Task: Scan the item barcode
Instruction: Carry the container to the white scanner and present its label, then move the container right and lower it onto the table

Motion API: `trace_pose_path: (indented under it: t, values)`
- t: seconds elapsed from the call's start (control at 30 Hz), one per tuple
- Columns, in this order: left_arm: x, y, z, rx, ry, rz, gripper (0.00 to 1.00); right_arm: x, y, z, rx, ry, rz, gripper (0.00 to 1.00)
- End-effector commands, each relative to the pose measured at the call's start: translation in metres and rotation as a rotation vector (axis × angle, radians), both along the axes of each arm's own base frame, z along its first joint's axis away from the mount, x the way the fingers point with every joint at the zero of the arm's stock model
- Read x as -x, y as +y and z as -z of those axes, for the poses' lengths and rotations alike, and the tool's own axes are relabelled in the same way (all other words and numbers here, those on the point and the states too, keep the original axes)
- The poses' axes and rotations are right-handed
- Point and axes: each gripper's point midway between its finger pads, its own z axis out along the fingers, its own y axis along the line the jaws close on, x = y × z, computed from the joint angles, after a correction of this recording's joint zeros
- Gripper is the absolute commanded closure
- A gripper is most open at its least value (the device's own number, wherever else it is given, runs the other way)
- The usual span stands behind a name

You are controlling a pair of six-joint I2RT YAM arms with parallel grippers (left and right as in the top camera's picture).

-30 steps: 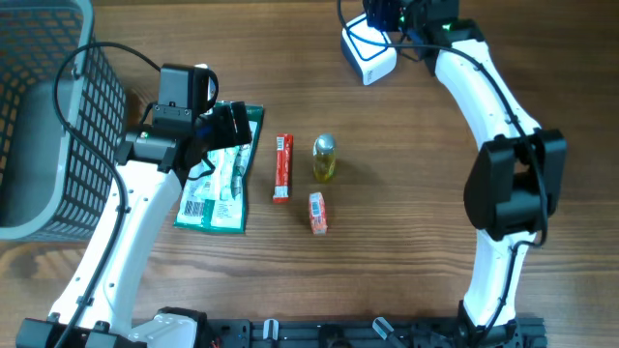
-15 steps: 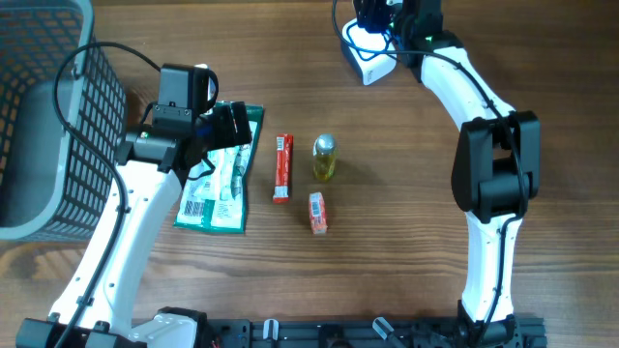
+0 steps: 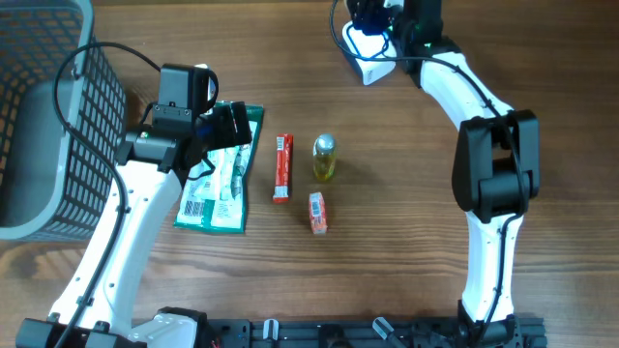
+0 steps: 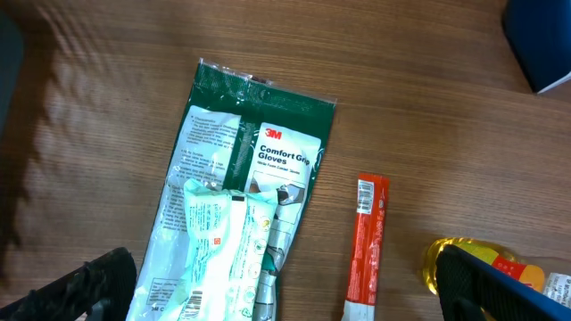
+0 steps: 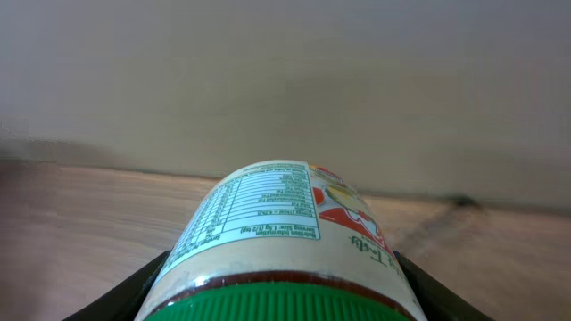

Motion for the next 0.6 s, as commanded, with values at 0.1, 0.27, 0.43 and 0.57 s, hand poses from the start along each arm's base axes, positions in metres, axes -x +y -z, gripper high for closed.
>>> trace_pose_path:
  t: [0.1,0.27,0.43,0.57]
  values:
    - [-0.001,0.001,-0.001,0.006,-0.002,-0.002,0.00,0.033,-0.048,-0.103,-0.148,0.026,-0.042,0.96]
    - [-0.001,0.001,-0.001,0.006,-0.002,-0.002,0.00,0.091,-0.105,-0.100,-0.124,0.319,0.108,0.96]
    - [-0.001,0.001,-0.001,0.006,-0.002,-0.002,0.00,0.176,-0.169,-0.054,-0.012,0.724,0.345,0.96]
    - [-0.001,0.001,-0.001,0.006,-0.002,-0.002,0.00,0.244,-0.204,-0.016,0.164,1.014,0.457,0.96]
